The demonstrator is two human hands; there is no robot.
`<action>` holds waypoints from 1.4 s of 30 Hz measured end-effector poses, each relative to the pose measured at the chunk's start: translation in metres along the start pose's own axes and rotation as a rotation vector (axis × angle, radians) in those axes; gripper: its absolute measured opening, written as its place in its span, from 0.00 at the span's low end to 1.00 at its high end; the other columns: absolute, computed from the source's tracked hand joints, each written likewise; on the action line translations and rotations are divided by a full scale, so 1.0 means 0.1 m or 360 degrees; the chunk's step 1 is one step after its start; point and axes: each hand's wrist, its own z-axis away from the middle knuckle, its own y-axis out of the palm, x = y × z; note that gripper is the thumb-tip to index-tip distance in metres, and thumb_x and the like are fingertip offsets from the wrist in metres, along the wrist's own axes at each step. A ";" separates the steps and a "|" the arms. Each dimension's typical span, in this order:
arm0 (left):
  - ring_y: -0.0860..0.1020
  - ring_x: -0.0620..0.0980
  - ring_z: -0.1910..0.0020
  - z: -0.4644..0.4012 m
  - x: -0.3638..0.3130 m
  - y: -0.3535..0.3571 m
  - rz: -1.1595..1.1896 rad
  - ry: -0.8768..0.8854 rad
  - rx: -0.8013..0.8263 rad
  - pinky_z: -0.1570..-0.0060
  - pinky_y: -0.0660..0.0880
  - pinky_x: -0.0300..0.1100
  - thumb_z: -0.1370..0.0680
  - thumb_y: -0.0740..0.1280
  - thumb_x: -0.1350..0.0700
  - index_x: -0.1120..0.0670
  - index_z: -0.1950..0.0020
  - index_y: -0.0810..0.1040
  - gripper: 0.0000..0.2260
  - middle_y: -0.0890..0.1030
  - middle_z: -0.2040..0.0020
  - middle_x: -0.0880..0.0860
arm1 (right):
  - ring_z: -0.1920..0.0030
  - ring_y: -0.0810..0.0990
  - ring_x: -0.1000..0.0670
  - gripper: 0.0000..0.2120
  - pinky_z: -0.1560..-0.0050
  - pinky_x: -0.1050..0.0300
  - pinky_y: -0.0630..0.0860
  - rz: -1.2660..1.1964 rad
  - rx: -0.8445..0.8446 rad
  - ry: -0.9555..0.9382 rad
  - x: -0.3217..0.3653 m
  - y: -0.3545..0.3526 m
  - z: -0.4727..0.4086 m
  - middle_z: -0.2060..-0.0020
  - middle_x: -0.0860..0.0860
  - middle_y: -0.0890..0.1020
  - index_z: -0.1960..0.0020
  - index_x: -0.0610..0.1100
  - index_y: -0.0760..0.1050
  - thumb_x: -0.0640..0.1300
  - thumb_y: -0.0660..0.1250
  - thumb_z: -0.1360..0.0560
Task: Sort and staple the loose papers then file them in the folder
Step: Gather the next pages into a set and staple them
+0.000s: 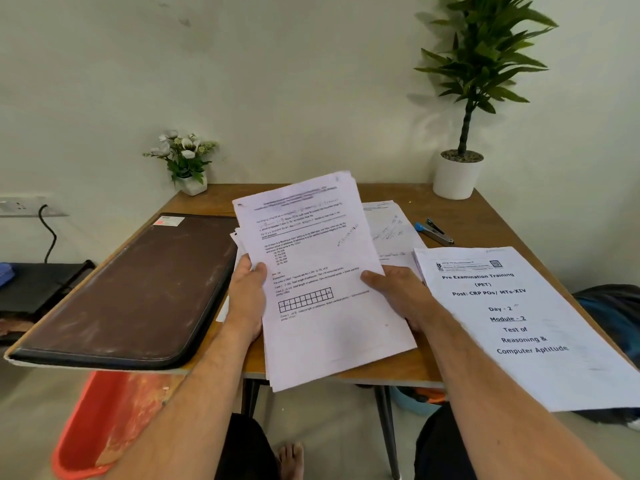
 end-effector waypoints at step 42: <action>0.85 0.57 0.52 0.43 -1.45 0.53 0.0033 0.0702 0.0430 0.48 0.82 0.57 0.24 0.74 0.61 0.55 0.47 0.83 0.08 0.87 0.50 0.56 | 0.52 0.86 0.42 0.11 0.46 0.38 0.82 -0.0301 -0.0356 -0.0871 1.24 -0.04 0.47 0.53 0.45 0.87 0.47 0.41 0.84 0.44 0.77 0.28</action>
